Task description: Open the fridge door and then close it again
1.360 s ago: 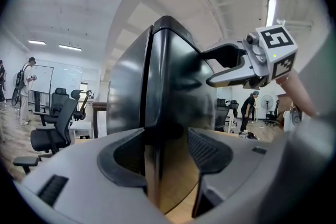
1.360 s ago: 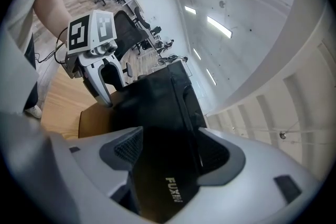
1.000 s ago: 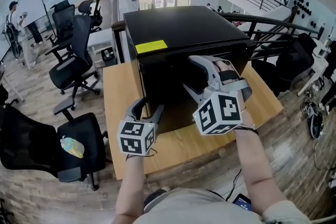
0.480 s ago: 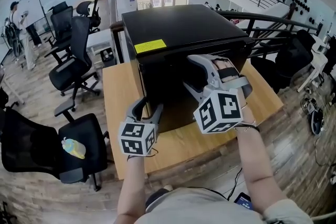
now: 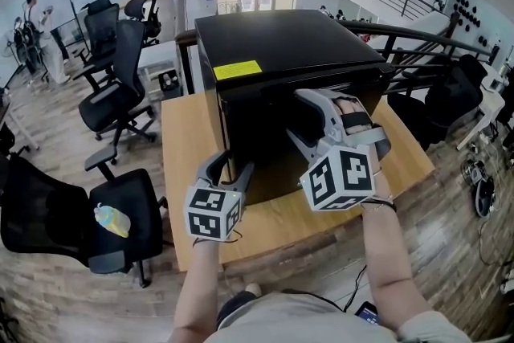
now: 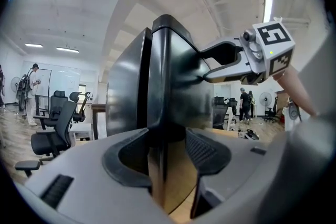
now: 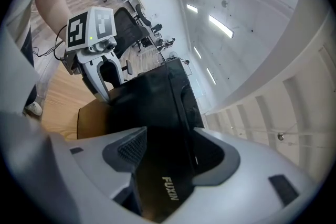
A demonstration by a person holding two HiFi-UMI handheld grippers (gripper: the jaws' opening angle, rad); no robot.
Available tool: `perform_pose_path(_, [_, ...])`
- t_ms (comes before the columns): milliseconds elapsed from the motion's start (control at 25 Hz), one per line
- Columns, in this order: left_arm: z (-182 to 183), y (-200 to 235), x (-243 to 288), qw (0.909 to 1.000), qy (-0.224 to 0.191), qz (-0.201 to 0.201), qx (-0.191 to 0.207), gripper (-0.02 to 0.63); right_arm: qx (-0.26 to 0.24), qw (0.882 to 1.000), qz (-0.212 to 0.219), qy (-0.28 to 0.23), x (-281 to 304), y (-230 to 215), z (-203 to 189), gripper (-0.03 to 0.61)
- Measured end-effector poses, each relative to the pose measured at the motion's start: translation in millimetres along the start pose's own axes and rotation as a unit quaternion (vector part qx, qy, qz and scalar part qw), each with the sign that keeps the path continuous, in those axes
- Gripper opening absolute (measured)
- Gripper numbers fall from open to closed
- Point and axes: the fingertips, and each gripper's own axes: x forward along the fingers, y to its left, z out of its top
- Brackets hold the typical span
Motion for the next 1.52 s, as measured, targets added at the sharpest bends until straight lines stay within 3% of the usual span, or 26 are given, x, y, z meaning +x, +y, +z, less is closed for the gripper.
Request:
perform_pose_path(280, [-3, -17, -17, 0.9999, -0.006, 0.007, 0.005, 0.204, 0.006, 1.000, -0.006, -0.007, -18, 5, -1, 0.270])
perform_pose_path(400, [-6, -28, -25, 0.9999, -0.011, -0.009, 0.007, 0.201, 0.014, 1.000, -0.014, -0.011, -28, 9, -2, 0.270])
perform_pose_path(560, [-11, -44, -35, 0.9993, -0.009, -0.032, 0.017, 0.201, 0.075, 0.996, -0.017, -0.051, -44, 14, 1, 0.322])
perform_pose_path(680, [-14, -55, -42, 0.9985, -0.002, -0.052, 0.017, 0.201, 0.126, 0.989, -0.033, -0.069, -58, 13, 0, 0.320])
perform_pose_path(840, [-19, -70, -52, 0.9973, -0.001, -0.073, 0.012, 0.199, 0.246, 0.963, -0.024, -0.106, -79, 22, -9, 0.311])
perform_pose_path(1000, [-24, -80, -59, 0.9968, 0.002, -0.080, 0.009, 0.186, 0.363, 0.917, 0.011, -0.162, -96, 33, -2, 0.273])
perform_pose_path(1080, [-26, -86, -63, 0.9967, 0.001, -0.080, 0.012, 0.185, 0.386, 0.906, 0.019, -0.172, -102, 42, 2, 0.273])
perform_pose_path(1240, [-28, -98, -70, 0.9968, -0.002, -0.079, 0.009, 0.138, 0.407, 0.895, 0.032, -0.178, -108, 68, 7, 0.275])
perform_pose_path(1400, [-30, -118, -78, 0.9957, -0.004, -0.091, 0.014, 0.130, 0.429, 0.883, 0.043, -0.187, -119, 90, 10, 0.278])
perform_pose_path(1520, [-34, -131, -83, 0.9954, -0.005, -0.095, 0.012, 0.126, 0.456, 0.866, 0.044, -0.199, -134, 99, 9, 0.279])
